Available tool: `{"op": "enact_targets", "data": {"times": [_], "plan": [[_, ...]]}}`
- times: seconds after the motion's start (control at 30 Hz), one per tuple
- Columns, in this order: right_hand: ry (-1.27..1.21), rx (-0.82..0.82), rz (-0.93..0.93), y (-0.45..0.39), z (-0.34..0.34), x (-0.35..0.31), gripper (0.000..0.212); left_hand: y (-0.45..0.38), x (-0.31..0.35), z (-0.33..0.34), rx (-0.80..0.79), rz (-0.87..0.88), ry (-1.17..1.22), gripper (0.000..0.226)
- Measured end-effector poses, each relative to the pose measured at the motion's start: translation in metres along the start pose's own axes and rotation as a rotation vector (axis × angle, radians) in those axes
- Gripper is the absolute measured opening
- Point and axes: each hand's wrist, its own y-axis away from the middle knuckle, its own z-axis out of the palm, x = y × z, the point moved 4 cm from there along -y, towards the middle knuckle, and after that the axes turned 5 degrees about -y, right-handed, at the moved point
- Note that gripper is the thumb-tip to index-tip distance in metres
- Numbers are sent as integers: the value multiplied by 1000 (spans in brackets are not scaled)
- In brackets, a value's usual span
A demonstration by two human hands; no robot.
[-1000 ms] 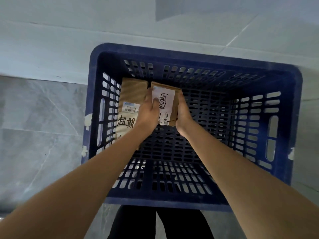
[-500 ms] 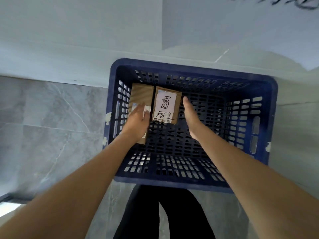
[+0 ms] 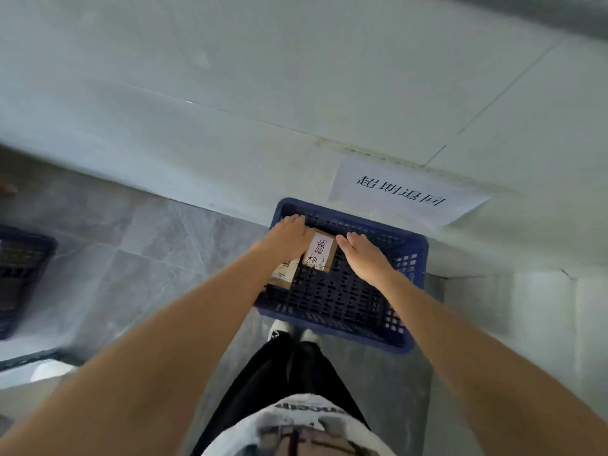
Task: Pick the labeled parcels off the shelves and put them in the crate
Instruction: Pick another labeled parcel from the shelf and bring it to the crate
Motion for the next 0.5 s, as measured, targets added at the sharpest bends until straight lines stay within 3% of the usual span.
{"op": "enact_targets", "data": {"times": [0.17,0.33,0.5], "plan": [[167,-14,-134,19,2,-53,34,44,-1,-13,54,-64,15,46],[333,-111,-316,39,34,-100,44,93,-19,-5,182,-193,219,39],[417,-347,-418,69,70,-134,54,164,-54,6,312,-362,340,48]]}}
